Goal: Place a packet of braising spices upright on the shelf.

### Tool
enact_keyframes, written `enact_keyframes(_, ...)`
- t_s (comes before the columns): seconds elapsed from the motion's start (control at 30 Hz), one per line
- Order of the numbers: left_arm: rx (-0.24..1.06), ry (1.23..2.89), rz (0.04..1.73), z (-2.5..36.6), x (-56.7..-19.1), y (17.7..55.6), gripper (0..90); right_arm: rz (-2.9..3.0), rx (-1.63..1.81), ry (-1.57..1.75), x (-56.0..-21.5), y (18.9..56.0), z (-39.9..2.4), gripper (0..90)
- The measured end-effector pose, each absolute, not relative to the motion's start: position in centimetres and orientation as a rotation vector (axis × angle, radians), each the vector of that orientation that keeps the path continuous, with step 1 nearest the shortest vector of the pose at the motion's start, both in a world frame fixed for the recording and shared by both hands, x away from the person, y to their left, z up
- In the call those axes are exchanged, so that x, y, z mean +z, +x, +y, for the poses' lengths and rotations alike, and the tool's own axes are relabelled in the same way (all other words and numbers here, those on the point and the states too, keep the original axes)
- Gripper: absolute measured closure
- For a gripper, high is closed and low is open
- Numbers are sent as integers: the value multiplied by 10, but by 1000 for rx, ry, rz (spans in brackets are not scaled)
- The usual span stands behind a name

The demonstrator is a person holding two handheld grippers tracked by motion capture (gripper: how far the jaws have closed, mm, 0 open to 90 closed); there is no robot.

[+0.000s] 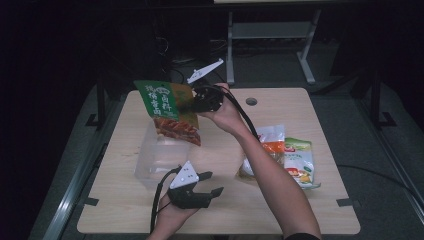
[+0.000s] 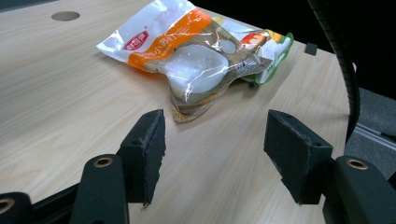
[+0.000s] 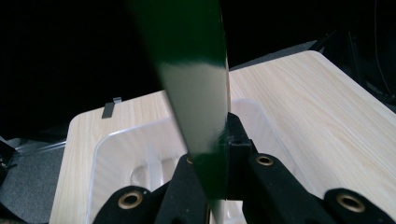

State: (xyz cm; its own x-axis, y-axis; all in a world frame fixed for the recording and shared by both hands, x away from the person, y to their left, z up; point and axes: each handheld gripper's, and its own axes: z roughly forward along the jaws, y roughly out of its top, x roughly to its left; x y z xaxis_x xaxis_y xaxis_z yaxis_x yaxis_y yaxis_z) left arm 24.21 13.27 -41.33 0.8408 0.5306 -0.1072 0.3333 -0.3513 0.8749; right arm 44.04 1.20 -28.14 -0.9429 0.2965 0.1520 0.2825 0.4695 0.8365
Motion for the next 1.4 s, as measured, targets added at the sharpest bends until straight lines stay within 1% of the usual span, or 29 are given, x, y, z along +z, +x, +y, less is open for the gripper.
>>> enact_keyframes(0.37,235,1955,652,135,-413,242,377,2687,1579,565,-302,457,34,896)
enact_keyframes(0.7,245,1958,637,136,-412,242,377,2682,1612,640,-325,465,39,896)
enact_keyframes(0.97,241,1968,635,134,-413,241,377,2648,1610,716,-327,469,37,897)
enact_keyframes(1.2,240,1969,629,133,-413,242,377,2643,1638,711,-324,467,41,897)
enact_keyframes(1.4,238,1971,627,133,-413,241,377,2639,1637,726,-328,469,45,897)
